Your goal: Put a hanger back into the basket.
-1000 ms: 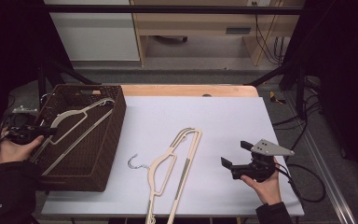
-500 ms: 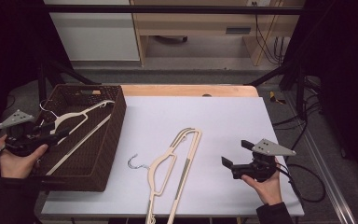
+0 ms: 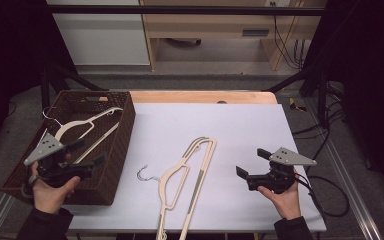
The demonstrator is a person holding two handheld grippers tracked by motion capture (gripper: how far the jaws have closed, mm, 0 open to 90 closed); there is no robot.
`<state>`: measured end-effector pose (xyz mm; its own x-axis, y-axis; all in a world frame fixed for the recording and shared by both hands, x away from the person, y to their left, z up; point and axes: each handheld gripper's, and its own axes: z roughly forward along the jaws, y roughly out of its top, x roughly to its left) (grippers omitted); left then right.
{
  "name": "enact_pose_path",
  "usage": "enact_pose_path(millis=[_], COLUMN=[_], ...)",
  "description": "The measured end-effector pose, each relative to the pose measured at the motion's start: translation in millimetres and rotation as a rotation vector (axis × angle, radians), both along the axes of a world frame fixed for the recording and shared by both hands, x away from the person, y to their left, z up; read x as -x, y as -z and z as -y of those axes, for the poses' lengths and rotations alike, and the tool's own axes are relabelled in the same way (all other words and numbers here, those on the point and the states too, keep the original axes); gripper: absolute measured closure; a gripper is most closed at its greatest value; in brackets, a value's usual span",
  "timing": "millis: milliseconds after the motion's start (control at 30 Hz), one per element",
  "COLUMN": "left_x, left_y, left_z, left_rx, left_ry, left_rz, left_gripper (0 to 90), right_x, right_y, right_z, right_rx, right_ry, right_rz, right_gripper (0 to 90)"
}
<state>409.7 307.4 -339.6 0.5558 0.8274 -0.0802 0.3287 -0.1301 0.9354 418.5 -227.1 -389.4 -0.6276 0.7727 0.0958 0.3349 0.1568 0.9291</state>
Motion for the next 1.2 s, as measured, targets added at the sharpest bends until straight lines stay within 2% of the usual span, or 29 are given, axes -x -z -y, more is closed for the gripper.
enact_pose_path(millis=[167, 333, 433, 667, 933, 1200], left_x=[10.7, 20.2, 24.2, 33.3, 41.1, 41.3], left_y=[9.0, 16.2, 21.9, 37.4, 57.0, 75.4], left_z=[24.4, 43.0, 53.5, 73.2, 85.3, 81.1], left_rx=[-0.024, -0.022, -0.018, -0.041, -0.068, -0.074], left_ry=[0.048, 0.091, 0.124, 0.178, 0.221, 0.239], left_rz=[0.014, 0.013, 0.001, -0.027, -0.073, -0.112], left_gripper=[9.4, 9.2, 9.5, 10.5, 11.5, 11.3], right_x=[-0.8, -1.6, -3.3, -8.1, -17.2, -29.0], right_y=[-1.6, -3.1, -3.0, -3.0, -6.5, -5.7], right_z=[-2.4, -7.7, -12.5, -26.2, -57.3, -100.5], right_rx=[-0.001, 0.009, 0.011, 0.022, 0.052, 0.096], right_ry=[-0.002, -0.015, -0.018, -0.041, -0.085, -0.135], right_rz=[0.000, 0.002, -0.001, -0.006, -0.018, -0.040], right_gripper=[3.2, 3.2, 3.2, 3.6, 6.5, 9.4])
